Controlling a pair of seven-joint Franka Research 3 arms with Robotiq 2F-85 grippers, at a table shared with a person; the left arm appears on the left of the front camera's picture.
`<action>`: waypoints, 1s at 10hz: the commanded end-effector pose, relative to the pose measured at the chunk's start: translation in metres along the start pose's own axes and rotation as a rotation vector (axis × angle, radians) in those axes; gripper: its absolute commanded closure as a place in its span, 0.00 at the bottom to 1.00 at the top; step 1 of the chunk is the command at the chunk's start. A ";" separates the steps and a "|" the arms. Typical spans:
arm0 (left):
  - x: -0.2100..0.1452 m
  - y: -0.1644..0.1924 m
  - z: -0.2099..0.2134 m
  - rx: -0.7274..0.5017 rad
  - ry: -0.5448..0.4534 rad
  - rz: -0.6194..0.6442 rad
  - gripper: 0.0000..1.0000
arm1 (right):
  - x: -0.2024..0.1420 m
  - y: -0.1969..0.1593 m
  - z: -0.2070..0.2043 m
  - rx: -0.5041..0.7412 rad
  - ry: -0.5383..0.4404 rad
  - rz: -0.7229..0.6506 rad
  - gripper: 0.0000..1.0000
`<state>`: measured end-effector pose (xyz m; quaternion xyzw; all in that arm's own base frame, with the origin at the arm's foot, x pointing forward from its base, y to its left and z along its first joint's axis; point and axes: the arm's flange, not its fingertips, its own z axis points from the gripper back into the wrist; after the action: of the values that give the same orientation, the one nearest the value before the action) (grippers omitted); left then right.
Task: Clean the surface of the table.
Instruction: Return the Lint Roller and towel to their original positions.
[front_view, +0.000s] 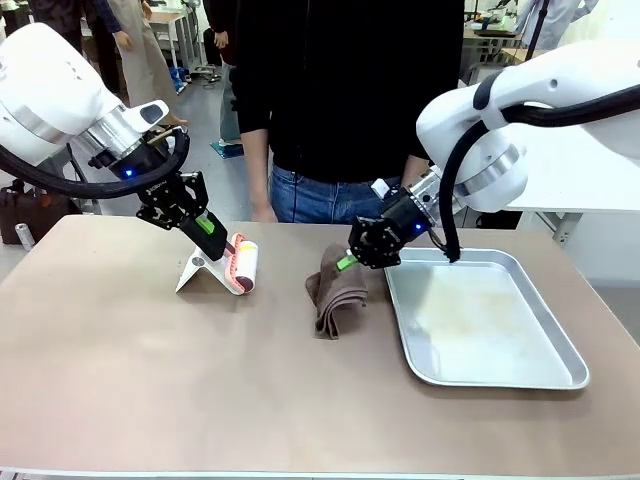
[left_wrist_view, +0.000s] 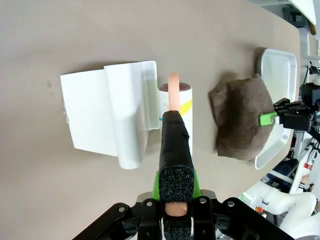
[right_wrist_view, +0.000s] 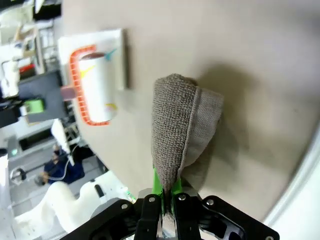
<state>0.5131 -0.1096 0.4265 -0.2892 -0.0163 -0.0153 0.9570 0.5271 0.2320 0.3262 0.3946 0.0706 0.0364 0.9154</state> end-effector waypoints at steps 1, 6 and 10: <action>0.001 0.002 0.005 0.021 -0.001 -0.003 0.78 | -0.012 -0.002 0.016 -0.091 -0.036 -0.078 0.93; 0.002 0.006 0.003 0.038 0.001 0.004 0.78 | -0.017 0.019 0.000 -0.319 -0.151 -0.042 0.93; 0.003 0.007 0.003 0.041 -0.022 -0.004 0.78 | -0.016 0.022 -0.008 -0.363 -0.116 -0.026 0.93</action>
<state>0.5152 -0.1036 0.4248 -0.2732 -0.0210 -0.0168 0.9616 0.5095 0.2482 0.3365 0.2324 0.0128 0.0233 0.9723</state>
